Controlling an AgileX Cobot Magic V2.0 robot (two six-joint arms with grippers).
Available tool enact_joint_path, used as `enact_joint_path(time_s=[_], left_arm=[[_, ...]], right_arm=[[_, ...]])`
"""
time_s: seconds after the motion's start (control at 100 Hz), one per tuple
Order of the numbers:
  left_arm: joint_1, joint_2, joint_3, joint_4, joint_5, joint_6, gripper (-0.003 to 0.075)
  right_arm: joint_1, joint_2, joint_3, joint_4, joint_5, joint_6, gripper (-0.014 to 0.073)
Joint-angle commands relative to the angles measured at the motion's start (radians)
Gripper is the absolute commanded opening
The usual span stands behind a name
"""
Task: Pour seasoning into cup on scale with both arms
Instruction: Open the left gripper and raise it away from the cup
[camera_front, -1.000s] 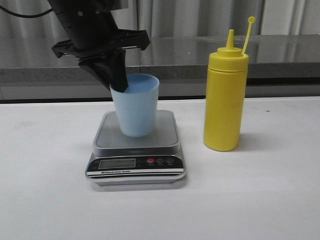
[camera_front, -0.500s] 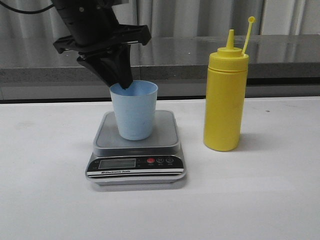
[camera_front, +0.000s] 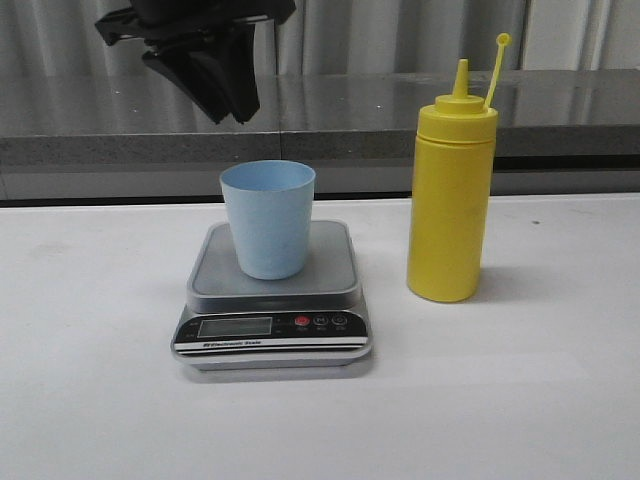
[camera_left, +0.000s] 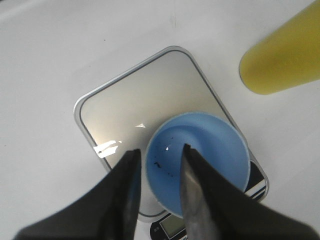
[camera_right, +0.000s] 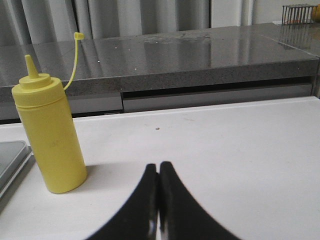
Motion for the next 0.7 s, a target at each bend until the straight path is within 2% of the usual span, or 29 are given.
enact_joint_path(time_s=[0.0, 0.17, 0.49, 0.69], left_arm=[[0.027, -0.08, -0.035, 0.001, -0.009, -0.014, 0.0137], [0.097, -0.147, 0.0, 0.021, 0.017, -0.041, -0.0022], [0.232, -0.319, 0.173, 0.025, 0.008, -0.041, -0.002], [0.273, -0.444, 0.291, 0.044, -0.008, -0.041, -0.002]], right_arm=[[-0.005, -0.024, -0.015, -0.005, -0.078, -0.007, -0.0059], [-0.005, -0.024, -0.015, -0.005, -0.078, -0.007, -0.0059], [-0.005, -0.024, -0.015, -0.005, -0.078, -0.007, -0.0059], [-0.005, -0.024, -0.015, -0.005, -0.078, -0.007, -0.0059]])
